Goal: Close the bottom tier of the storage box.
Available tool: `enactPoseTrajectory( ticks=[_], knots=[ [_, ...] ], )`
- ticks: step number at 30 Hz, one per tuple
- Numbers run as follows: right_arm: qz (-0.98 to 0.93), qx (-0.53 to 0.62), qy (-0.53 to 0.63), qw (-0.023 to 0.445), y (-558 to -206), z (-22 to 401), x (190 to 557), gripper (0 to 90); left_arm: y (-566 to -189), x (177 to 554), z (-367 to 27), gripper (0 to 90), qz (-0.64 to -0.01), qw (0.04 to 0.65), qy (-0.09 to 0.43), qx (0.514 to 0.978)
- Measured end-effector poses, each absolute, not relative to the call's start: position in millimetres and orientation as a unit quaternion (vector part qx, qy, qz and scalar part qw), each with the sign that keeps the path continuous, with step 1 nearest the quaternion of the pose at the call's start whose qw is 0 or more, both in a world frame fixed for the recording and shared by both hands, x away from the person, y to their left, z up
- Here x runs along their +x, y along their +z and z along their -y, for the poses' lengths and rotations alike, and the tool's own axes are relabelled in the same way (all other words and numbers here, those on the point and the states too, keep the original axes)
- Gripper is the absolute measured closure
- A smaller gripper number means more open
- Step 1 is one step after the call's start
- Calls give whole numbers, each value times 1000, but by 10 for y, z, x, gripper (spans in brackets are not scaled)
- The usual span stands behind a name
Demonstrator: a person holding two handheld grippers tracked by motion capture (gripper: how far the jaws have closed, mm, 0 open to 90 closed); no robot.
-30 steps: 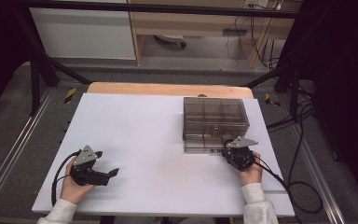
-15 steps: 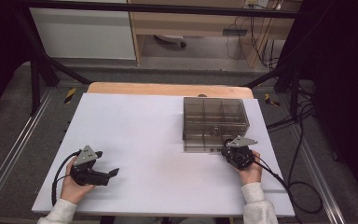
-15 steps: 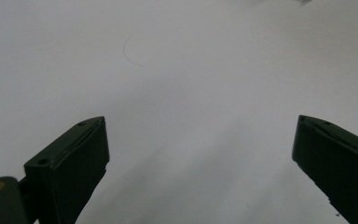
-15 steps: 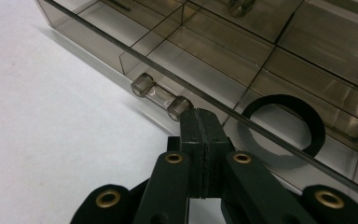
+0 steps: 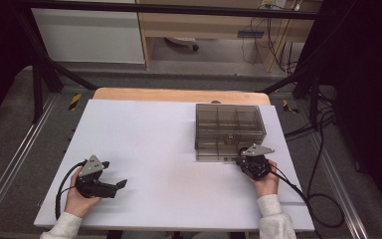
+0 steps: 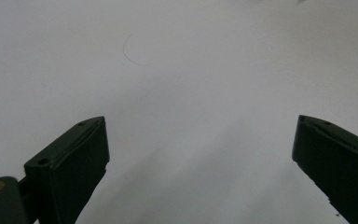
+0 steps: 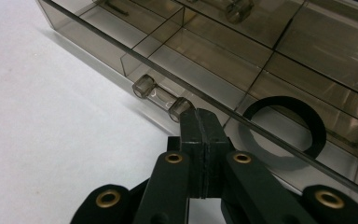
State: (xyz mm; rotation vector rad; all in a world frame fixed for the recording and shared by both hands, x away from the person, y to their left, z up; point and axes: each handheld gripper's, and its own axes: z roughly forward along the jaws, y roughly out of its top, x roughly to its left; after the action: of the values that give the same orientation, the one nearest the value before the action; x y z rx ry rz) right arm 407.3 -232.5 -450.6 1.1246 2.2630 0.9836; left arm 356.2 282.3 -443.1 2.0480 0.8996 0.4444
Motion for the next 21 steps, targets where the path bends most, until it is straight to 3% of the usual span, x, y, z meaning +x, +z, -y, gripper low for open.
enactPoseTrajectory(
  ticks=[21],
  knots=[
    [-814, 407, 356, 213, -4512, 2325, 4116, 900, -4434, 3564, -2821, 35, -359, 417, 177, 816]
  ],
)
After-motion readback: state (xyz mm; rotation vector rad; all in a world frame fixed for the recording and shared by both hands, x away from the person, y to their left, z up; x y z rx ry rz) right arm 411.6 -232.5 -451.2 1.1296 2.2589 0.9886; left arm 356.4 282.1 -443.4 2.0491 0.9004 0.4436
